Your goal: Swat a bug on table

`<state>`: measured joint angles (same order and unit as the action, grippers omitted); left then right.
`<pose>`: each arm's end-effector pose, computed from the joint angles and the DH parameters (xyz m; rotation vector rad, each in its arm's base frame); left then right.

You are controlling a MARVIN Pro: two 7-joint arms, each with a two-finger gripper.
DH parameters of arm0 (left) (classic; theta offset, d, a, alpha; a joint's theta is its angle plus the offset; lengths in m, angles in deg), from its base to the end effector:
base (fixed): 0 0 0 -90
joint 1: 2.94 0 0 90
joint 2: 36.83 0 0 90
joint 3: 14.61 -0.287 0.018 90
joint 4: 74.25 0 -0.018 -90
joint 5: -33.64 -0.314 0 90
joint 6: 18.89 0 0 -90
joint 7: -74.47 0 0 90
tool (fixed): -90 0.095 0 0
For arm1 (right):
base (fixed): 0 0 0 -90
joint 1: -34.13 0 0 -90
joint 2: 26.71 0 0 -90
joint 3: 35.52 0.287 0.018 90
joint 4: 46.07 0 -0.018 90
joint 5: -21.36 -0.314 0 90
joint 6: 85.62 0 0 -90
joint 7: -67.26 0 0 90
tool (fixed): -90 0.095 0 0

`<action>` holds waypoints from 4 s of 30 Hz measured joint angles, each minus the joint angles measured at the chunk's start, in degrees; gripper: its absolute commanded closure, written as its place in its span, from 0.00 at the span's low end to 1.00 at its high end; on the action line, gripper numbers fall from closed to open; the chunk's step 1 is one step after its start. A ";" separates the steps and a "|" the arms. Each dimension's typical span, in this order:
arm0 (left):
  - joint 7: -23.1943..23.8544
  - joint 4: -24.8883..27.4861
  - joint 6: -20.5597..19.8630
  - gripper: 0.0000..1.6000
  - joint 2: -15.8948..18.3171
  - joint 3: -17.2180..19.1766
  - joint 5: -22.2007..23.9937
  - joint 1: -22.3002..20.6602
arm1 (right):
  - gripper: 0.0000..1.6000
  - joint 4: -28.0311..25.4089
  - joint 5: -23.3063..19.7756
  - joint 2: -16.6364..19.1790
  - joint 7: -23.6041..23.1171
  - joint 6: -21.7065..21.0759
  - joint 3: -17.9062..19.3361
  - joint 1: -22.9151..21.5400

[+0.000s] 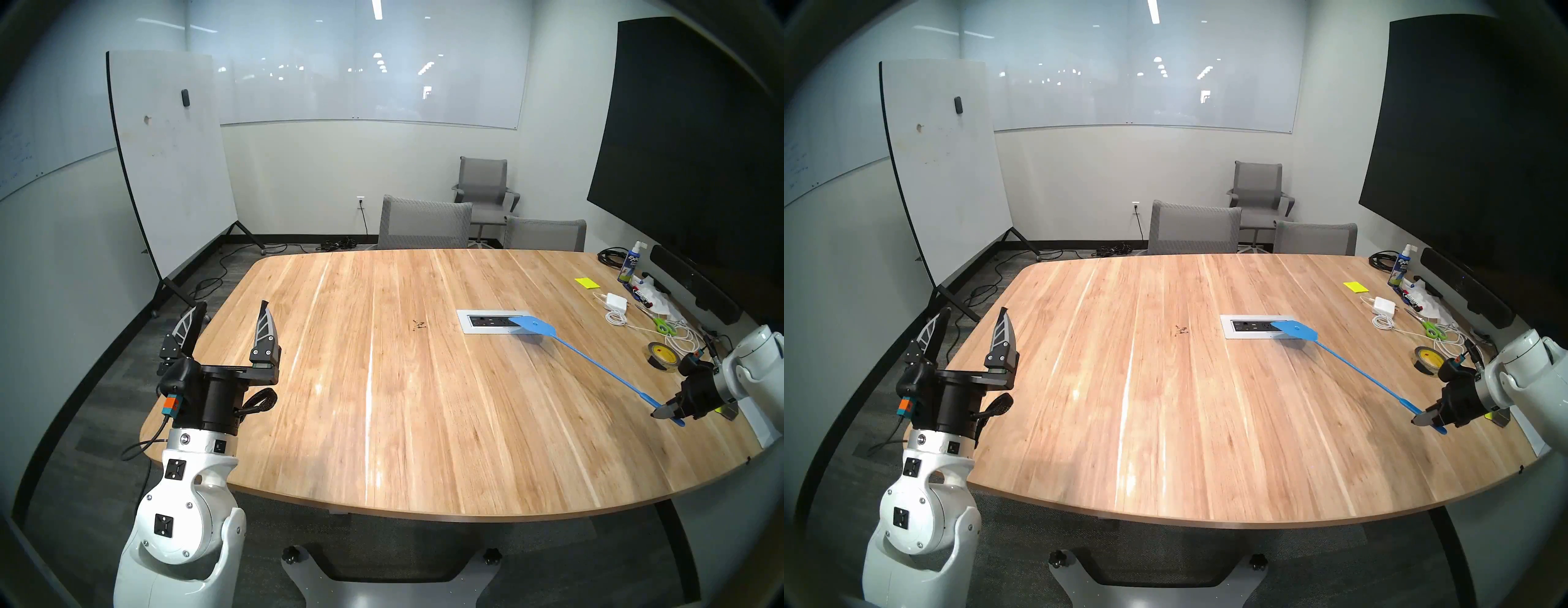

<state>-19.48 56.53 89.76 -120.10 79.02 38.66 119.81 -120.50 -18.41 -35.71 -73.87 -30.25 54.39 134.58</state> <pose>0.2590 0.0307 -0.1796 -1.6227 -0.0116 -2.6419 0.3374 -0.3642 -0.2023 -2.8780 -0.6301 -0.6782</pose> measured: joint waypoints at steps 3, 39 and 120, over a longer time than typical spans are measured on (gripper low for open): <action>0.00 0.00 0.00 0.00 0.00 0.00 0.00 0.00 | 1.00 -0.37 -0.45 -0.34 0.69 0.65 1.09 1.41; 0.00 0.00 0.00 0.00 -0.01 0.00 0.00 0.00 | 1.00 -15.63 4.18 -15.19 24.09 0.27 21.75 21.78; 0.00 0.12 -0.01 0.00 -0.01 0.00 0.00 0.40 | 0.00 -26.52 2.78 -26.40 30.21 -8.71 29.83 25.74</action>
<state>-19.48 56.64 89.75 -120.11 79.02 38.66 120.21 -147.02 -15.64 -62.11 -43.66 -38.96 84.23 160.33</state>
